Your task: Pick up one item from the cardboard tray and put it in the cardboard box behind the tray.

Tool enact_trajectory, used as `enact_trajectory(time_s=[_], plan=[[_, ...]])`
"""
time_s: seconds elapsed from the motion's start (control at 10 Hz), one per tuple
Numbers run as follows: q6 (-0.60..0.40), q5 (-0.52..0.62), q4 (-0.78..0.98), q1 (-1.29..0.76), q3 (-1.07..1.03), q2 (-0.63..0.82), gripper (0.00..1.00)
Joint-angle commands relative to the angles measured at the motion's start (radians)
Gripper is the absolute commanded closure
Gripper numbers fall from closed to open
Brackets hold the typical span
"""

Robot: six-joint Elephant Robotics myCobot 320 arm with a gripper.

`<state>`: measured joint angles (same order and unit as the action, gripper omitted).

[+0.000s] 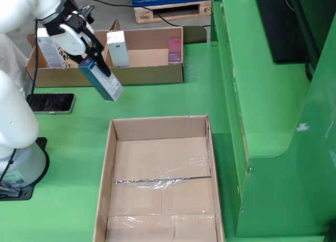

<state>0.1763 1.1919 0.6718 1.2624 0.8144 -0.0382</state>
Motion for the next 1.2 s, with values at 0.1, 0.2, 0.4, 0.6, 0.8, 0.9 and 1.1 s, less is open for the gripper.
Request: enact_trajectory(time_s=[0.1, 0.2, 0.4, 0.6, 0.8, 0.9, 1.1], plan=[[-0.003, -0.016, 0.075, 0.162, 0.046, 0.111, 1.00], [0.002, -0.023, 0.102, 0.202, 0.062, 0.138, 1.00], [-0.019, -0.025, 0.175, 0.297, 0.093, 0.198, 1.00], [-0.045, -0.010, 0.221, 0.336, 0.083, 0.213, 1.00], [-0.068, 0.006, 0.337, 0.444, 0.052, 0.241, 1.00], [-0.079, 0.007, 0.365, 0.479, 0.055, 0.258, 1.00], [-0.055, 0.015, 0.469, 0.556, -0.010, 0.263, 1.00]])
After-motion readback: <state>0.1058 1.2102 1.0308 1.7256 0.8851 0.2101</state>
